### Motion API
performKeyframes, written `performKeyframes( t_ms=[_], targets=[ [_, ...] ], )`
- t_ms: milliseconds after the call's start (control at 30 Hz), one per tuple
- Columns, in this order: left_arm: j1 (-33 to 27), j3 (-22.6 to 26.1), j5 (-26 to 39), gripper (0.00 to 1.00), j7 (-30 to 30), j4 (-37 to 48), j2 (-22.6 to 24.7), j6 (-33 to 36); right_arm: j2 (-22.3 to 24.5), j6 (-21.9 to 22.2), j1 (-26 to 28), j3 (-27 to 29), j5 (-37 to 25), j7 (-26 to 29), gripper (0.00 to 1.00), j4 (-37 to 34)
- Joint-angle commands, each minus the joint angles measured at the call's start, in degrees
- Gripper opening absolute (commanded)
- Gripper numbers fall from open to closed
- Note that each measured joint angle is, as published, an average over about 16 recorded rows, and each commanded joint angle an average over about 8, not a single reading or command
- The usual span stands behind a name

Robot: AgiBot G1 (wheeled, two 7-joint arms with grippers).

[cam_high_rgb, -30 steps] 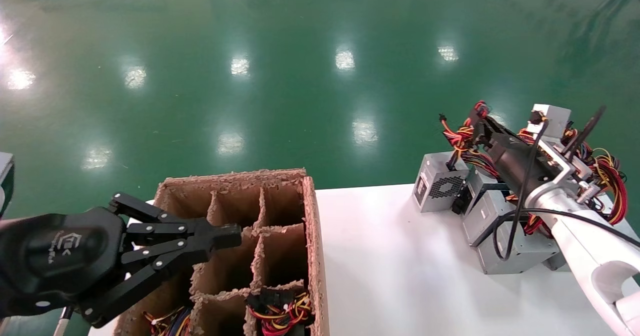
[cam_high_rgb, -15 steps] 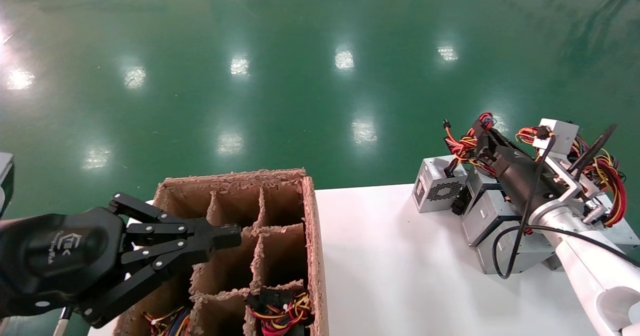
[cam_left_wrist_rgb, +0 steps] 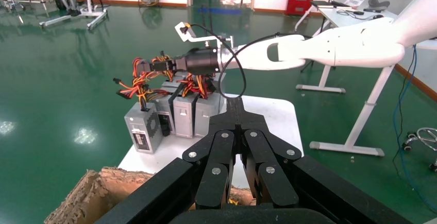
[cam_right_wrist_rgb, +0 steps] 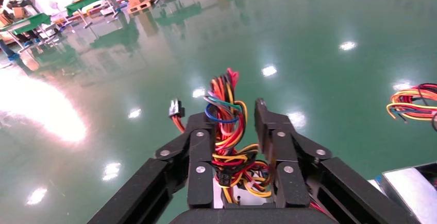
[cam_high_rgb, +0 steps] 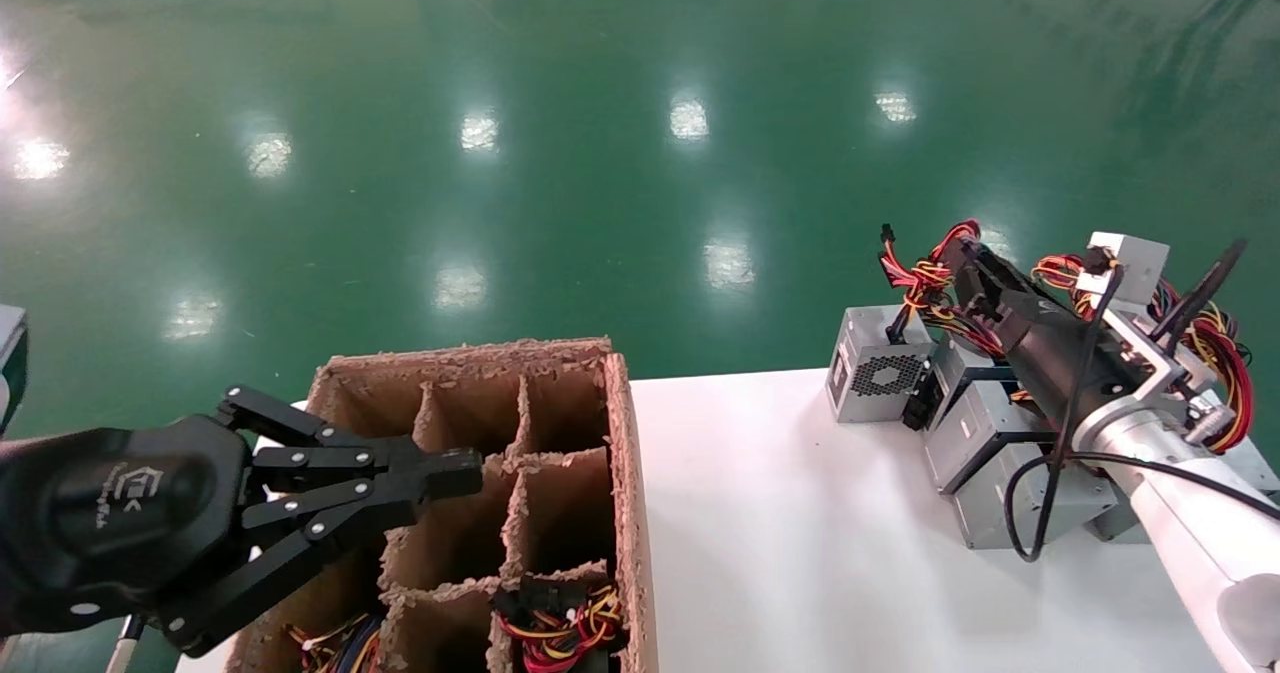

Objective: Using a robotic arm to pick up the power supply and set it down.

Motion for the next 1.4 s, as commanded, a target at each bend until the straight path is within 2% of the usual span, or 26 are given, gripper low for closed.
performKeyframes(
  t_ms=[33, 1000, 1133, 1400],
  targets=[
    [0.0, 0.0, 0.0, 0.00, 0.0, 0.0, 0.0, 0.0, 0.5, 0.4, -0.2, -0.3, 0.2, 0.5, 1.00, 0.5],
    [0.0, 0.0, 0.0, 0.00, 0.0, 0.0, 0.0, 0.0, 4.4, 3.9, 0.3, -2.5, 1.5, 3.6, 1.00, 10.5],
    [0.0, 0.0, 0.0, 0.00, 0.0, 0.0, 0.0, 0.0, 4.6, 2.2, 0.6, -2.3, 1.5, 3.5, 1.00, 11.7],
    [0.0, 0.0, 0.0, 0.00, 0.0, 0.0, 0.0, 0.0, 5.0, -5.6, 1.9, -2.7, 0.5, 2.3, 1.00, 12.9]
  ],
)
